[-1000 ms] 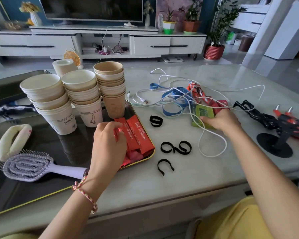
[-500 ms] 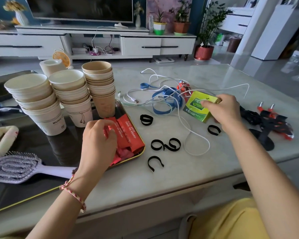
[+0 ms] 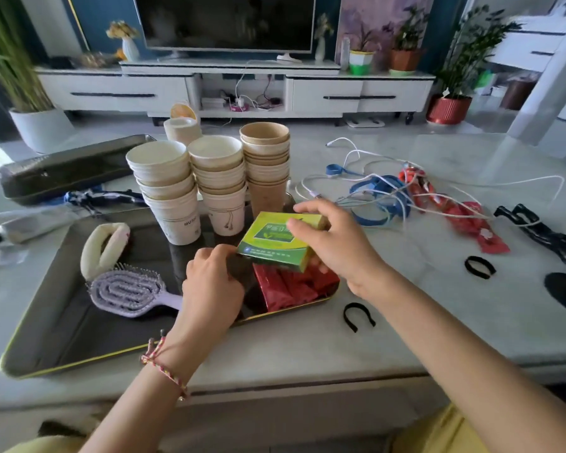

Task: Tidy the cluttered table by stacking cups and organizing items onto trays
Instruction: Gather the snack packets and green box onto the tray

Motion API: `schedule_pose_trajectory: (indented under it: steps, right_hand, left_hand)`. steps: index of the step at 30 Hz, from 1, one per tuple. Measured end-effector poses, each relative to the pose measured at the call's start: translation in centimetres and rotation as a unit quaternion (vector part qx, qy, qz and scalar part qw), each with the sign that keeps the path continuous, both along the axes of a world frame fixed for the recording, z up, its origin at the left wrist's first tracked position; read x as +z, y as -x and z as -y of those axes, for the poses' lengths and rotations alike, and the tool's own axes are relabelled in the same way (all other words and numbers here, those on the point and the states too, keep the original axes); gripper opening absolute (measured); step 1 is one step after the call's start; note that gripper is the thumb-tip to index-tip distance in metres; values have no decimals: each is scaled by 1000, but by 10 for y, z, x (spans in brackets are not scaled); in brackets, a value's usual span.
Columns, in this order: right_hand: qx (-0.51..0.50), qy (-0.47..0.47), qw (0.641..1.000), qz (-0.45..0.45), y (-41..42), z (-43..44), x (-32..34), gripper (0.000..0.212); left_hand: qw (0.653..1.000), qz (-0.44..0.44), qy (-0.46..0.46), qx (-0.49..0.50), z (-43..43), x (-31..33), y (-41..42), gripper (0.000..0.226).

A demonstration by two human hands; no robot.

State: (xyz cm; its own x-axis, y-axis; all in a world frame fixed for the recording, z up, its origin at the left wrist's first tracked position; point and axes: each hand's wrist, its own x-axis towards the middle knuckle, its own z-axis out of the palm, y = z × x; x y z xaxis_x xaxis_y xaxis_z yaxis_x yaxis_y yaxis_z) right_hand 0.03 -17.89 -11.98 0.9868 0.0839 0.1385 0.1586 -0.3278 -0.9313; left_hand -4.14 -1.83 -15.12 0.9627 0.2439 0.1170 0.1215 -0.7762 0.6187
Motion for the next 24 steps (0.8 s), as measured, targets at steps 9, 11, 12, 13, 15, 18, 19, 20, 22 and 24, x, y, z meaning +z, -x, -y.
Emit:
schedule_pose_trajectory:
  steps: [9, 11, 12, 13, 15, 18, 19, 20, 22, 24]
  right_hand:
    - [114, 18, 992, -58, 14, -50, -24, 44]
    - [119, 49, 991, -25, 17, -54, -29, 53]
    - [119, 73, 990, -3, 19, -56, -30, 56]
    - [117, 105, 987, 20, 20, -57, -32, 58]
    - [116, 173, 976, 68, 24, -55, -34, 62]
    - [108, 238, 959, 115, 24, -51, -31, 61]
    - [102, 267, 950, 127, 22, -49, -29, 59]
    - [96, 294, 941, 135, 21, -48, -27, 55]
    - [97, 315, 935, 135, 16, -43, -24, 46]
    - [95, 299, 941, 128, 11, -39, -19, 37]
  left_hand:
    - [997, -55, -25, 42, -44, -5, 16, 68]
    - [998, -21, 17, 55, -47, -5, 17, 61]
    - [998, -6, 31, 61, -49, -4, 17, 55]
    - [997, 1, 41, 64, -49, -4, 16, 50]
    - [996, -6, 69, 62, -47, -3, 14, 44]
    - [988, -17, 144, 55, -44, -1, 9, 34]
    - [986, -15, 157, 53, -43, -1, 8, 35]
    - [984, -11, 167, 54, -42, 0, 6, 39]
    - [981, 2, 183, 62, -39, 1, 3, 45]
    - [979, 19, 190, 67, -37, 2, 0, 45]
